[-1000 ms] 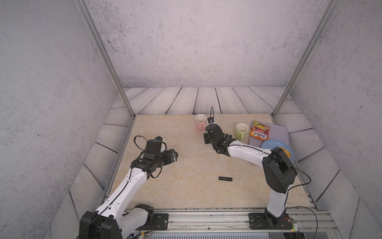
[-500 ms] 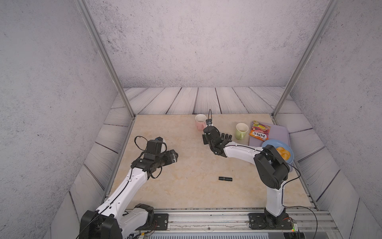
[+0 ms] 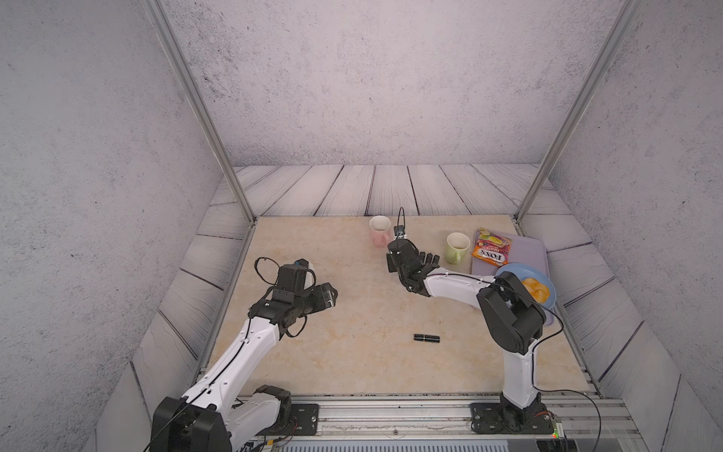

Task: Arrange the lipsticks in the organizer
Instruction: Place the lipstick in the storage box, then pick up the lipstick at the center of the board.

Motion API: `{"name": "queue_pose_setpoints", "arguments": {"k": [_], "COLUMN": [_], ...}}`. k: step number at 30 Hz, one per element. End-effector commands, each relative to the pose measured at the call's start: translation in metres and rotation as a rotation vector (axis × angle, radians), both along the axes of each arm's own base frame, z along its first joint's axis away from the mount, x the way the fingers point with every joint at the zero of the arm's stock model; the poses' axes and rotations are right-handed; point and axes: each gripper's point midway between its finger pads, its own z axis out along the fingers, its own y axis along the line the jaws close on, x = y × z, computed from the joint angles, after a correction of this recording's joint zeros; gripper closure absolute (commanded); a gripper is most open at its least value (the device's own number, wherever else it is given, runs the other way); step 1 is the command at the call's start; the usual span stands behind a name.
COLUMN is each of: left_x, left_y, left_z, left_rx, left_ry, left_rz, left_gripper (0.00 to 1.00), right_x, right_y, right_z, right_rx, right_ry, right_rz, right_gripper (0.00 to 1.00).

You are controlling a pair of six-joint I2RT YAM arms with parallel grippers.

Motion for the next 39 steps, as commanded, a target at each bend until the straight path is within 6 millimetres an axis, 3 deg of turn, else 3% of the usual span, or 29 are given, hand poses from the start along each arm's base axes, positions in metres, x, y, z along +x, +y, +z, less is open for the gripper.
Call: {"name": "queue_pose_setpoints", "arguments": {"k": [1, 9, 10, 12, 14, 17, 21, 25, 28, 33, 36, 39], "left_x": [-0.001, -0.001, -0.001, -0.001, -0.001, 0.0, -0.004, -0.009, -0.013, -0.017, -0.02, -0.023], "left_y": [-0.002, -0.003, -0.003, -0.003, -0.003, -0.005, -0.006, 0.001, 0.002, -0.01, -0.017, -0.021], "left_z": [-0.005, -0.005, -0.005, -0.006, -0.006, -0.004, 0.0, 0.002, 0.001, 0.006, 0.002, 0.0], "left_rx": [0.0, -0.006, -0.007, -0.005, -0.008, -0.012, -0.016, 0.014, 0.05, 0.015, -0.018, -0.037], "left_ry": [0.005, 0.008, 0.008, 0.01, 0.01, 0.007, 0.034, 0.063, 0.072, 0.06, 0.063, 0.065], "left_rz": [-0.015, -0.018, -0.019, -0.019, -0.02, -0.027, -0.034, 0.005, -0.005, -0.045, -0.065, -0.077], "left_gripper": [0.26, 0.26, 0.26, 0.26, 0.26, 0.26, 0.26, 0.26, 0.26, 0.27, 0.28, 0.28], "right_x": [-0.003, -0.003, -0.003, -0.004, -0.005, -0.007, -0.023, -0.073, -0.122, -0.206, -0.246, -0.266], "right_y": [-0.008, -0.005, -0.006, -0.006, -0.005, -0.011, -0.017, -0.027, -0.035, -0.068, -0.077, -0.09], "right_z": [-0.024, -0.03, -0.029, -0.015, 0.004, 0.034, 0.059, 0.051, 0.033, -0.01, -0.026, -0.039], "right_rx": [-0.017, -0.025, -0.023, -0.001, 0.015, 0.032, 0.086, 0.146, 0.165, 0.133, 0.128, 0.073], "right_ry": [0.037, 0.053, 0.056, 0.038, 0.022, 0.006, 0.054, 0.208, 0.347, 0.646, 0.784, 0.861], "right_rz": [-0.028, -0.02, -0.024, -0.023, -0.022, -0.042, -0.061, -0.053, -0.009, 0.03, 0.092, 0.1], "right_gripper": [1.0, 0.99, 0.91, 0.71, 0.62, 0.56, 0.54, 0.55, 0.55, 0.52, 0.42, 0.31]}}
